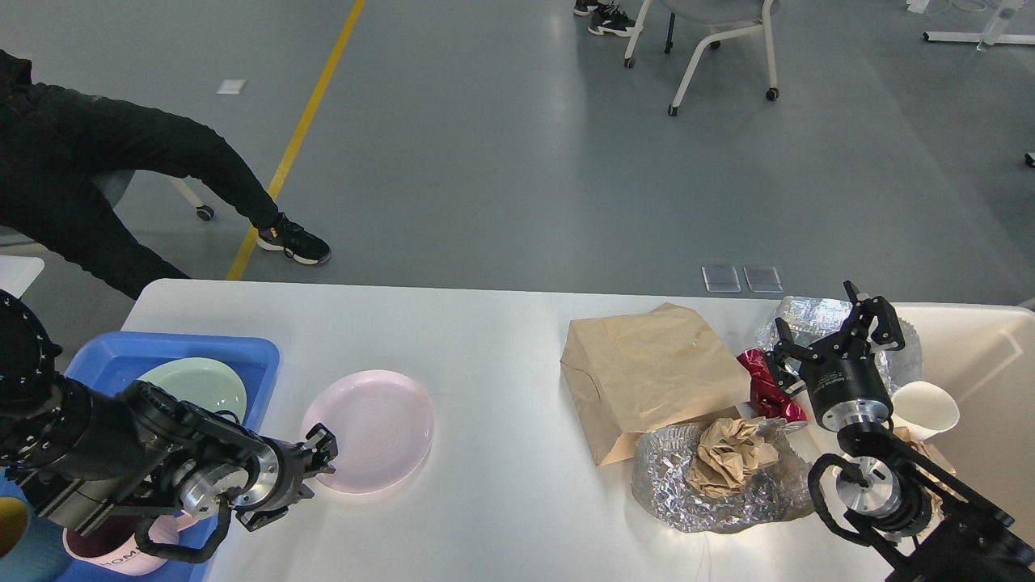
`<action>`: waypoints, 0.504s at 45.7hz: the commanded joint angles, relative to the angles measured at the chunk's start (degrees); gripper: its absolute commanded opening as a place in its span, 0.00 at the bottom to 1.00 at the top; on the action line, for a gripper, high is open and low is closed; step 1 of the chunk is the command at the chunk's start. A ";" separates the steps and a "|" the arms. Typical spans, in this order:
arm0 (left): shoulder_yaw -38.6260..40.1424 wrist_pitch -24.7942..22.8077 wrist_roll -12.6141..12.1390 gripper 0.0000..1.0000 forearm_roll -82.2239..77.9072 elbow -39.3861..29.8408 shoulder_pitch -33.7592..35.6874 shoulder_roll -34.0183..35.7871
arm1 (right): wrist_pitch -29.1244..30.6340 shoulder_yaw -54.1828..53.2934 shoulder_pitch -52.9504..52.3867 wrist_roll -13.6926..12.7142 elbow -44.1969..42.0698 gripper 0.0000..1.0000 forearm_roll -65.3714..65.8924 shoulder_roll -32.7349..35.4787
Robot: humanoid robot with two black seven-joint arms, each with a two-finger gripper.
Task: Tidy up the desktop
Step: 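Pinch the pink saucer's rim with the left gripper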
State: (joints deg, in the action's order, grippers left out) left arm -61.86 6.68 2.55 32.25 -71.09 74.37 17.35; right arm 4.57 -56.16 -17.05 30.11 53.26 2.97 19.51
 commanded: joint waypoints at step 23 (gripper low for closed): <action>0.08 -1.49 0.17 0.08 0.09 0.08 -0.54 0.05 | 0.00 0.00 0.00 -0.05 0.00 1.00 -0.07 0.00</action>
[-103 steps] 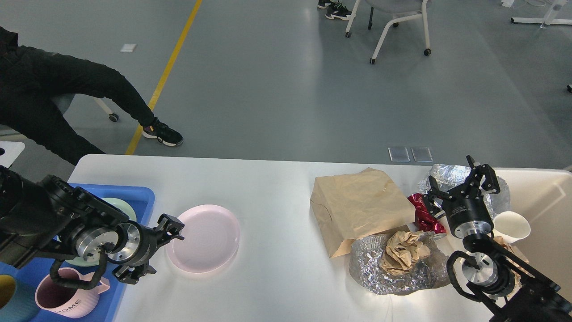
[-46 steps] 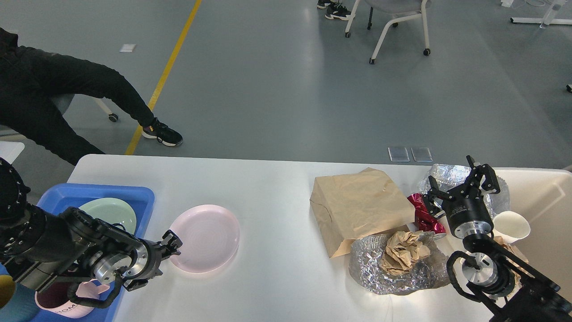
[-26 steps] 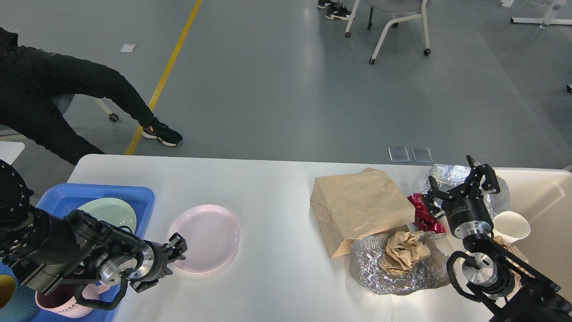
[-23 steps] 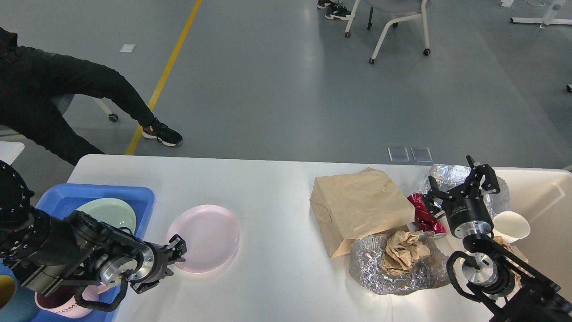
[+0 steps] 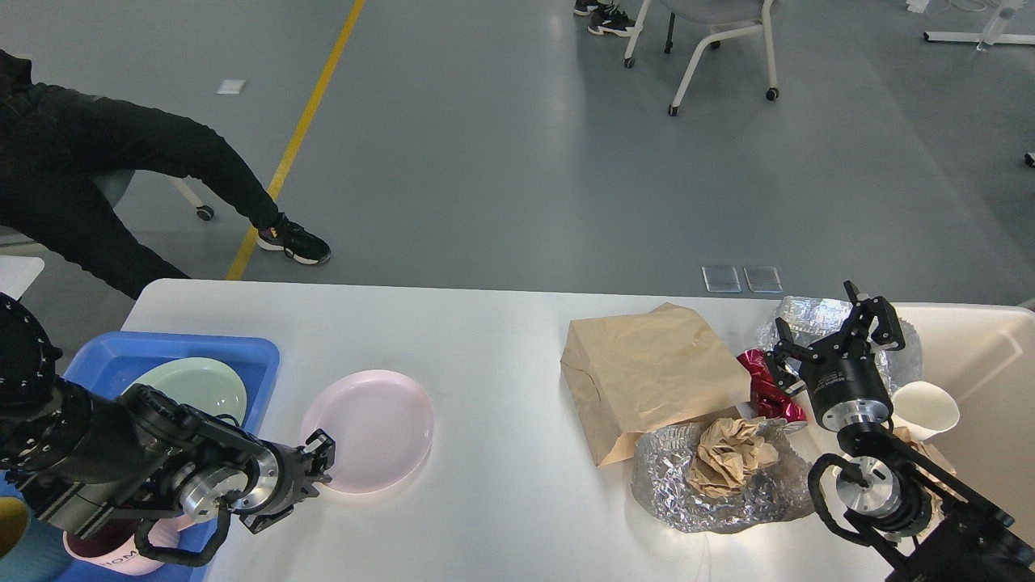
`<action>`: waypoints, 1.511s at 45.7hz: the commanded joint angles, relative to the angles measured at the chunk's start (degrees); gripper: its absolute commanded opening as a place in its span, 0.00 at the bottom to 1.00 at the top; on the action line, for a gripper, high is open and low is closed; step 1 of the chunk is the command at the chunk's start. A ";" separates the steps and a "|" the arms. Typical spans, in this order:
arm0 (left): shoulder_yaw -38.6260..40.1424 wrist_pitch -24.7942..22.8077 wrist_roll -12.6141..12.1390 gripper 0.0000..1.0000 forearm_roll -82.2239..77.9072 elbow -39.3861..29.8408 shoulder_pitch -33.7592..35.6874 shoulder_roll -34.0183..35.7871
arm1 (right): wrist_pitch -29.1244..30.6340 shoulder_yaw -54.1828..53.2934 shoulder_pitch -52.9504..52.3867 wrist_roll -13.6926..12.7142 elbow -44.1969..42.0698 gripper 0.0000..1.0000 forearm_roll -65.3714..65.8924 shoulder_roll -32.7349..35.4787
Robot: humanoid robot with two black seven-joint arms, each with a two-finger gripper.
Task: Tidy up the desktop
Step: 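Pinch the pink saucer's rim with the left gripper, then lift the pink saucer and lower it onto the green plate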
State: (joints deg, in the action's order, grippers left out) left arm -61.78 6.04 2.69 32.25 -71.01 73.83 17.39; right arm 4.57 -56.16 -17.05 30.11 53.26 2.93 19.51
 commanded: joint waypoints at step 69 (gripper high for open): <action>-30.41 -39.95 -0.40 0.00 -3.94 -25.23 60.55 4.50 | 0.00 0.00 0.00 0.03 0.00 1.00 0.06 0.00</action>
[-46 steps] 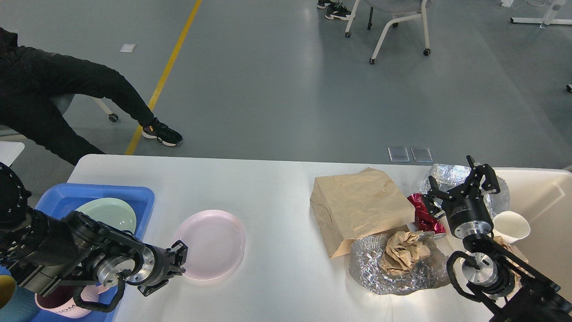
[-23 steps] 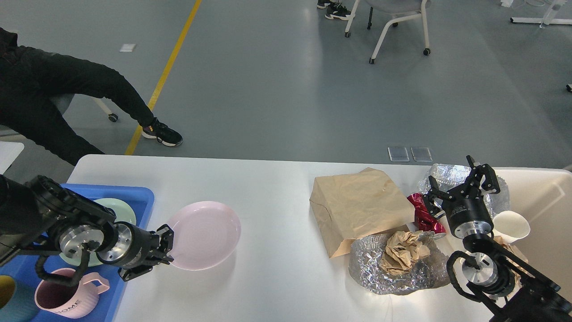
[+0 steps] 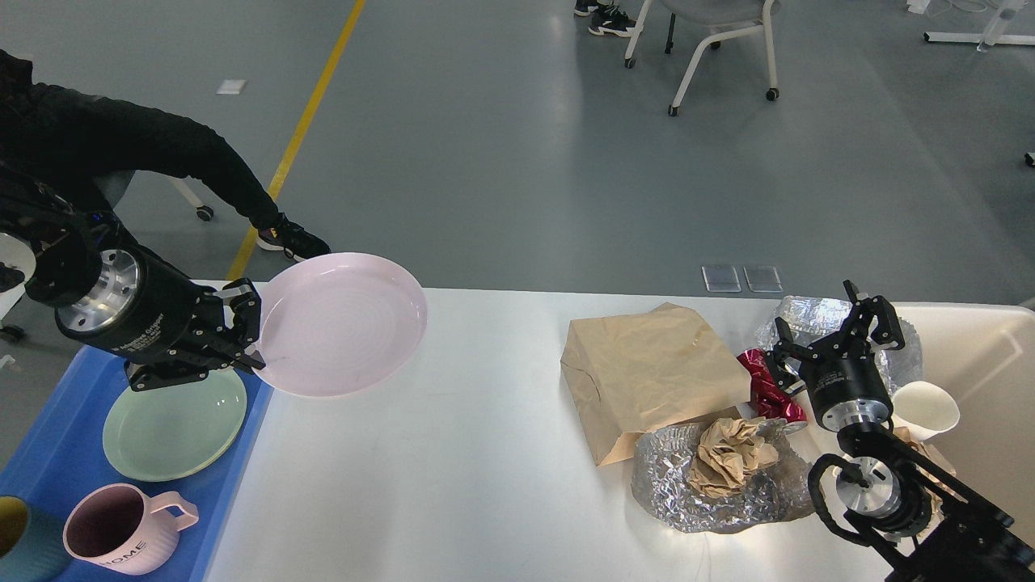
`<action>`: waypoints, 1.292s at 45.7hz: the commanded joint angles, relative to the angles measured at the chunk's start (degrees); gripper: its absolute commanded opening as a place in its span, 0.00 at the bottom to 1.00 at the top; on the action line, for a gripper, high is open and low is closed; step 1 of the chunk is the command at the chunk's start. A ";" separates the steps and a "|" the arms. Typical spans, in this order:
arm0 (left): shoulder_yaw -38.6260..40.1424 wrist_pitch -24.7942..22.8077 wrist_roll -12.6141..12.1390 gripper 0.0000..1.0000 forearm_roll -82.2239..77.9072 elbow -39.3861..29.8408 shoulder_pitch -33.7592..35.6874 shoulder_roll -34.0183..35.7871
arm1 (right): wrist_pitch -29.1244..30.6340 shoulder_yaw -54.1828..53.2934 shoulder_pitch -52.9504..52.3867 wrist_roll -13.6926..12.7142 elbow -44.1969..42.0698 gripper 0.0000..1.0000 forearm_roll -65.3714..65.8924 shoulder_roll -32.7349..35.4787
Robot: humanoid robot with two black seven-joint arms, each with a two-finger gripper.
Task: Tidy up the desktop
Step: 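Lift the pink saucer and lower it onto the green plate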
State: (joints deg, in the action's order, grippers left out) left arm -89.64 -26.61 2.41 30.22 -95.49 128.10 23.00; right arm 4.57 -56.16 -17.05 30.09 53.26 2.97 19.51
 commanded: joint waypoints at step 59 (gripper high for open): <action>10.45 8.50 -4.07 0.00 -4.90 42.93 -44.87 15.41 | 0.00 0.00 0.00 0.05 0.00 1.00 -0.06 0.00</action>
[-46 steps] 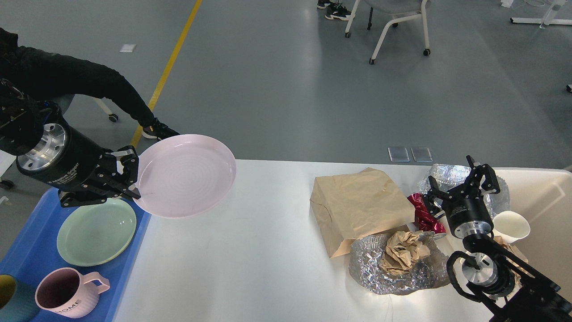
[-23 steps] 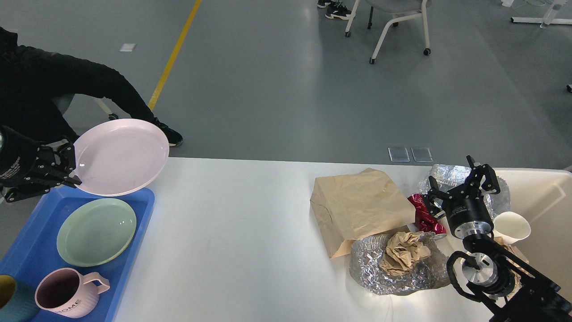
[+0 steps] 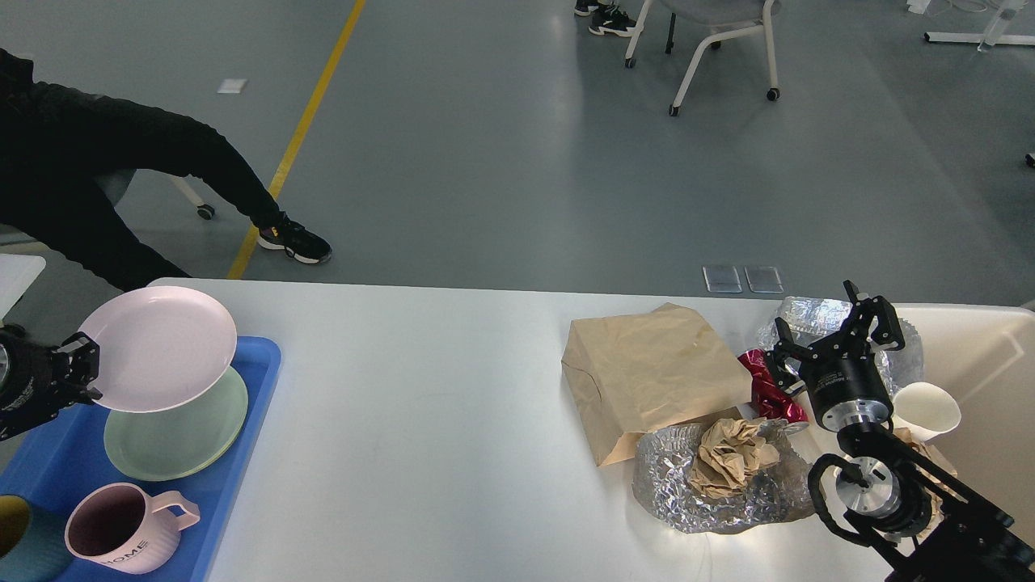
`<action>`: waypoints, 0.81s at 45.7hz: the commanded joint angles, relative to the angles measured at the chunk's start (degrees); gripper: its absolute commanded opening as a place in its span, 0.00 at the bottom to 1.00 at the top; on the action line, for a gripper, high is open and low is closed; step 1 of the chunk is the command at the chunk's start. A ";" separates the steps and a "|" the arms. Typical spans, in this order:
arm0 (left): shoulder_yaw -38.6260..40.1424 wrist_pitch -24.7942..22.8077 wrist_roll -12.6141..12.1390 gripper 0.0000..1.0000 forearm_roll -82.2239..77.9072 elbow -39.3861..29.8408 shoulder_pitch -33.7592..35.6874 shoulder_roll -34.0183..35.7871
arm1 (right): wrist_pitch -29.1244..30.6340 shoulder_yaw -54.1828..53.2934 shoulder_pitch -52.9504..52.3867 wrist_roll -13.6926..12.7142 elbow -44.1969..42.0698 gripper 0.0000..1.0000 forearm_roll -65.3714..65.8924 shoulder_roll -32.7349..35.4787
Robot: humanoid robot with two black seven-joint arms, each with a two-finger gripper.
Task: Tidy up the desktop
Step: 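Lift the pink saucer and lower it onto the green plate, then open the left gripper and raise it off the saucer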
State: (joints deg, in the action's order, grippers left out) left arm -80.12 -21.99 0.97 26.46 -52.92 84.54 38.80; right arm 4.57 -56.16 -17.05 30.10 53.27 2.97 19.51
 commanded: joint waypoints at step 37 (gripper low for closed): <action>7.08 6.87 -5.54 0.05 -9.41 -0.43 -6.66 -0.75 | 0.00 0.00 0.00 -0.04 -0.01 1.00 -0.07 0.00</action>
State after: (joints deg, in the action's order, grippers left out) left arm -73.39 -15.11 -4.65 16.99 -53.35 77.88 37.91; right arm 4.57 -56.16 -17.05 30.10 53.27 2.96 19.51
